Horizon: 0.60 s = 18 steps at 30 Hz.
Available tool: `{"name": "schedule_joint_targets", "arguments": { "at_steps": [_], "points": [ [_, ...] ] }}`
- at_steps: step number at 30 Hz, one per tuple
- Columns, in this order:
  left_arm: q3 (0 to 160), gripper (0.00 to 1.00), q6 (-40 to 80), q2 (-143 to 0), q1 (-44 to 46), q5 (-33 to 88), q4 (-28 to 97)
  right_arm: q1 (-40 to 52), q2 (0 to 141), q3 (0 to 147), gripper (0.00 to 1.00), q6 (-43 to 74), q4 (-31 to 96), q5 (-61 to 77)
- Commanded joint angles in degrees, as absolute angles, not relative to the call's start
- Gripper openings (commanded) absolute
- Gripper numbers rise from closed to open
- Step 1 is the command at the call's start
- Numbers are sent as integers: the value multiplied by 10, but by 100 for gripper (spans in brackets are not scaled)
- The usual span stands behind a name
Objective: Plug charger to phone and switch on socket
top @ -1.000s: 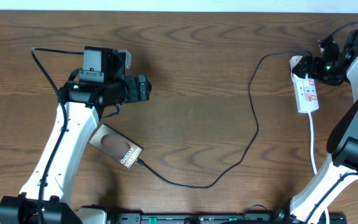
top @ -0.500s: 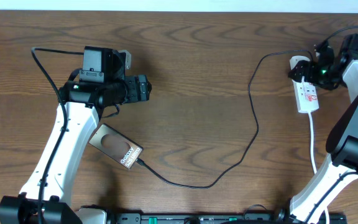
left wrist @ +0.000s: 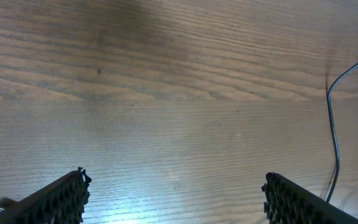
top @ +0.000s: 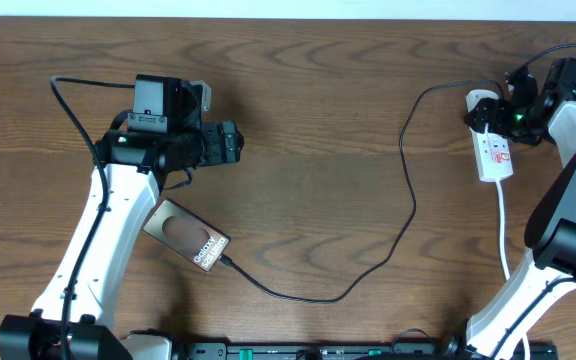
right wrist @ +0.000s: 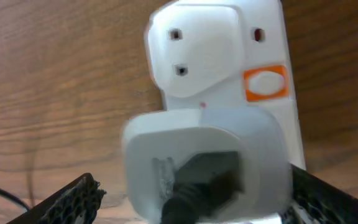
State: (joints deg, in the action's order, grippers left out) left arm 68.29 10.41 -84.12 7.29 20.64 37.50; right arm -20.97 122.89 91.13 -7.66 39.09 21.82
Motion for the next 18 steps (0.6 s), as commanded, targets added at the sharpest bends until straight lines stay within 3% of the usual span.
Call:
{"name": "schedule_joint_targets", "arguments": {
  "at_steps": [1, 18],
  "points": [
    [695, 89, 95, -840, 74, 201, 376, -194, 1253, 880, 86, -52, 418, 276],
    [695, 89, 95, -840, 74, 201, 376, -202, 1251, 900, 86, -54, 423, 257]
  ]
}}
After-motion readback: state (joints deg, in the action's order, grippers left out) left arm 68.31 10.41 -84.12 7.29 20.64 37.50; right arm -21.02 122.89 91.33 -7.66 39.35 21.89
